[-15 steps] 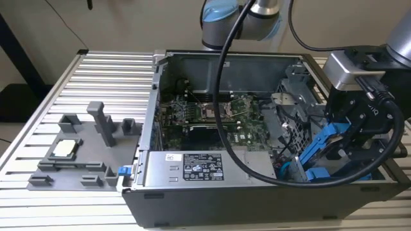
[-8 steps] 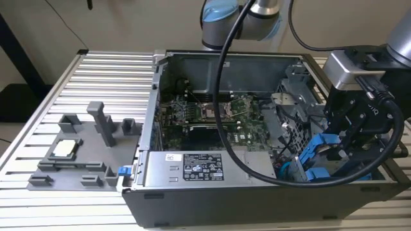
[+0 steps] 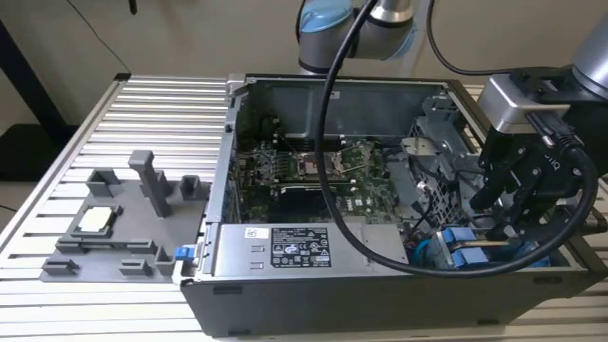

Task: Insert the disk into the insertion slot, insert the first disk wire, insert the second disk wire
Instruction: 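Insert the disk into the insertion slot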

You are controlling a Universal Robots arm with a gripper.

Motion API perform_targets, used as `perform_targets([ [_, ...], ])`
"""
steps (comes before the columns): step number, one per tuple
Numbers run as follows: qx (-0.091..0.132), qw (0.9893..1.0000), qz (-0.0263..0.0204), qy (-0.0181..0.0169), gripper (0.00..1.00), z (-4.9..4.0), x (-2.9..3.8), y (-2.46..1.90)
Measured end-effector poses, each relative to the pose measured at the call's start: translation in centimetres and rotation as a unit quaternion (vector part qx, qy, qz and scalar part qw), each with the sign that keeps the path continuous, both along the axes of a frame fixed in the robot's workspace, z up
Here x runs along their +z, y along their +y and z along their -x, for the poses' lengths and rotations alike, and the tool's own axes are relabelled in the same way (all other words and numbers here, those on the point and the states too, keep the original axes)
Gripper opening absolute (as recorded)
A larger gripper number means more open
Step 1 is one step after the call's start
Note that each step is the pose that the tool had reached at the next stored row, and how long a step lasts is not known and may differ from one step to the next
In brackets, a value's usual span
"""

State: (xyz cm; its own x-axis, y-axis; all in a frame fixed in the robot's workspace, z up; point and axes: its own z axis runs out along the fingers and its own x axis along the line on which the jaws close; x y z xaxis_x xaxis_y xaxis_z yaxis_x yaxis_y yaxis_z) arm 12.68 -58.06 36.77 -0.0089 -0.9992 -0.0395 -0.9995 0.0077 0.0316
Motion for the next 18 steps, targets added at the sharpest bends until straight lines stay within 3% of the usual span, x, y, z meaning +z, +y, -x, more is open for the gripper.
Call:
perform_targets([
  [2, 0.0, 1.0, 0.0, 0.0, 0.49, 0.0, 0.14, 0.01],
  [9, 0.0, 1.0, 0.0009, 0.0, 0.49, 0.0, 1.86, 0.01],
  [15, 0.0, 1.0, 0.0017, 0.0, 0.49, 0.0, 2.69, 0.01],
  [18, 0.0, 1.0, 0.0017, 0.0, 0.49, 0.0, 2.77, 0.01],
])
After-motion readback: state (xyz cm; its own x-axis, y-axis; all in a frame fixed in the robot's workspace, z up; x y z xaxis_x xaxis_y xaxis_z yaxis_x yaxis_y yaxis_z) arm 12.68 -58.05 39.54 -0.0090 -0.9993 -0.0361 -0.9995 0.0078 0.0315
